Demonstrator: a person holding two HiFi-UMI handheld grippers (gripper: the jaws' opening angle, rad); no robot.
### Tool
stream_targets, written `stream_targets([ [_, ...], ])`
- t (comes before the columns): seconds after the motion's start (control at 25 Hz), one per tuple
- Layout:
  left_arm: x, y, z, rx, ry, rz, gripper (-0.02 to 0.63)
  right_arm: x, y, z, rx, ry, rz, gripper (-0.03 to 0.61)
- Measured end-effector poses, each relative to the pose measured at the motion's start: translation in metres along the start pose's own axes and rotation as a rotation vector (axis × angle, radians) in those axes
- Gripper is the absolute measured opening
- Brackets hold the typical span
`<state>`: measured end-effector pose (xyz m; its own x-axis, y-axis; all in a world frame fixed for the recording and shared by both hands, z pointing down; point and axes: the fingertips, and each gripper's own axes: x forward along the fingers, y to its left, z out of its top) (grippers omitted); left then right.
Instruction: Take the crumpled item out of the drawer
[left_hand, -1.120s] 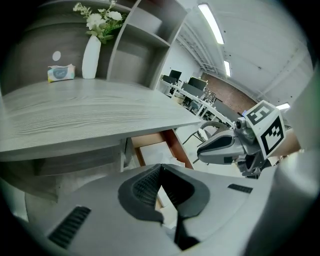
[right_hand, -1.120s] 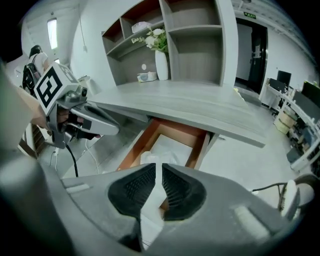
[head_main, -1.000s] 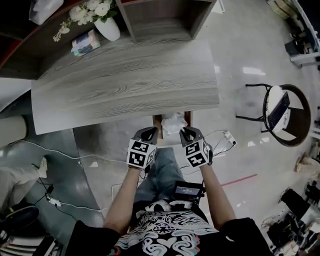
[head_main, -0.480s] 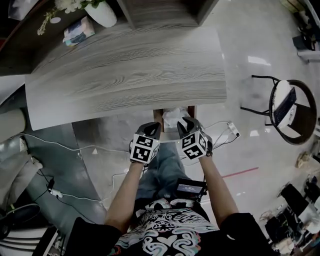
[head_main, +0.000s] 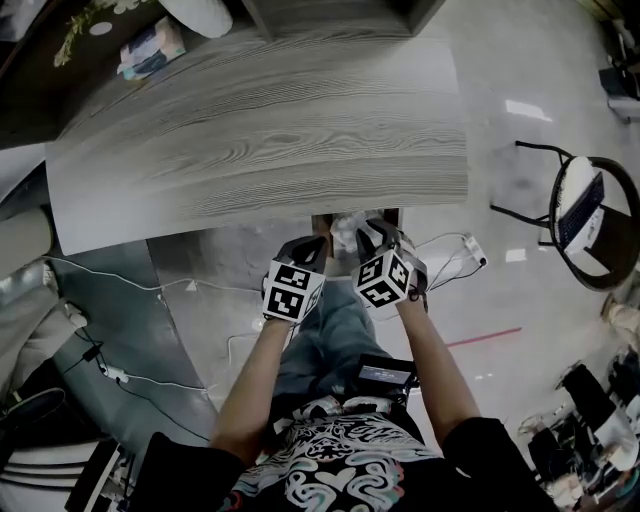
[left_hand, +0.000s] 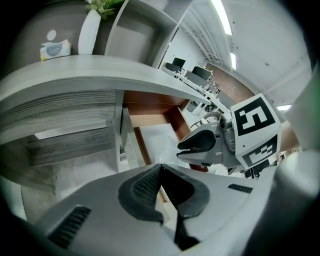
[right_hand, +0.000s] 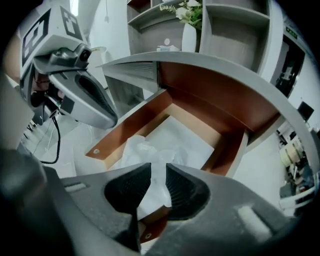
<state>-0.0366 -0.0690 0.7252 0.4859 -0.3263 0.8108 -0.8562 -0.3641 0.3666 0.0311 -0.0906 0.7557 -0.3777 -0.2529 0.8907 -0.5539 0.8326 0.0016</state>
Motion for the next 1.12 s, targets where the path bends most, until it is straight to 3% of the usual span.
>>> stream_targets([
  [0.12, 0.001, 0.0, -0.001, -0.002, 0.006, -0.002, 0.002, 0.002, -0.002, -0.001, -0.037, 0.01, -0.027, 0.081],
  [0.52, 0.003, 0.001, 0.0, -0.044, 0.003, -0.011, 0.0, 0.01, 0.001, -0.004, -0.051, 0.05, 0.002, 0.079],
  [0.84, 0.003, 0.001, 0.002, -0.057, -0.003, -0.007, 0.001, 0.009, 0.004, -0.005, -0.067, 0.066, 0.038, 0.017],
  [1.12, 0.001, 0.002, 0.006, -0.067, -0.014, -0.004, 0.002, 0.007, 0.007, -0.005, -0.068, 0.068, 0.046, 0.012],
])
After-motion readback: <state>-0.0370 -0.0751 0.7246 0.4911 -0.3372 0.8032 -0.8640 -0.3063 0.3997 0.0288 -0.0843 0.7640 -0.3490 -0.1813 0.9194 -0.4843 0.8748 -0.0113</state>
